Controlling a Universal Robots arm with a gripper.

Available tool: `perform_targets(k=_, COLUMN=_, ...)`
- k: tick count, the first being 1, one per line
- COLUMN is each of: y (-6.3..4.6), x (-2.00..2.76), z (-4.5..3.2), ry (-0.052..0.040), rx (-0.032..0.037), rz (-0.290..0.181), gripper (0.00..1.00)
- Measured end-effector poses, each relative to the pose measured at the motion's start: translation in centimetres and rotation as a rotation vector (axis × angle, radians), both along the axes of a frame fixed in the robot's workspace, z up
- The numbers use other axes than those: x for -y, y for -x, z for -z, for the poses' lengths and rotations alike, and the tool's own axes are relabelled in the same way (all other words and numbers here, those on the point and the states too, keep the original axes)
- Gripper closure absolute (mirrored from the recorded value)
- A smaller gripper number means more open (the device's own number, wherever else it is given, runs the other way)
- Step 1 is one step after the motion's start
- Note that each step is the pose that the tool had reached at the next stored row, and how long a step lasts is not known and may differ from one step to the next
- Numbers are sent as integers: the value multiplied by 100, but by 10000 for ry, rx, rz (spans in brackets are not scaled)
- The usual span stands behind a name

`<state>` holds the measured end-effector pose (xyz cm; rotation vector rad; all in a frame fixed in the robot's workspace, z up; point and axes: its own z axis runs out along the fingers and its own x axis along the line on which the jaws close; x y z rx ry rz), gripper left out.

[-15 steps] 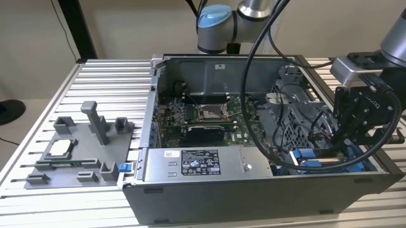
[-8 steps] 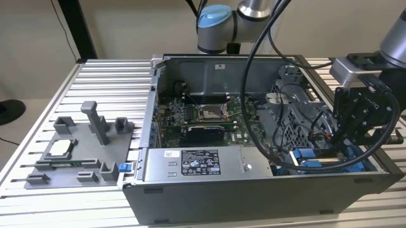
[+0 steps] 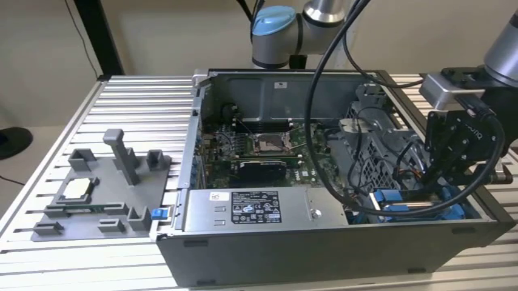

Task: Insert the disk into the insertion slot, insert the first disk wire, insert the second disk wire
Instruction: 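Insert the first disk wire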

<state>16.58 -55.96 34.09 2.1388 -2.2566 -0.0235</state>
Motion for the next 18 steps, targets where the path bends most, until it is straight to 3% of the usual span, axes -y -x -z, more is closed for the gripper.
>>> perform_targets(k=18, y=0, x=-5, z=71, ry=9, rx=0, rz=6, gripper=100)
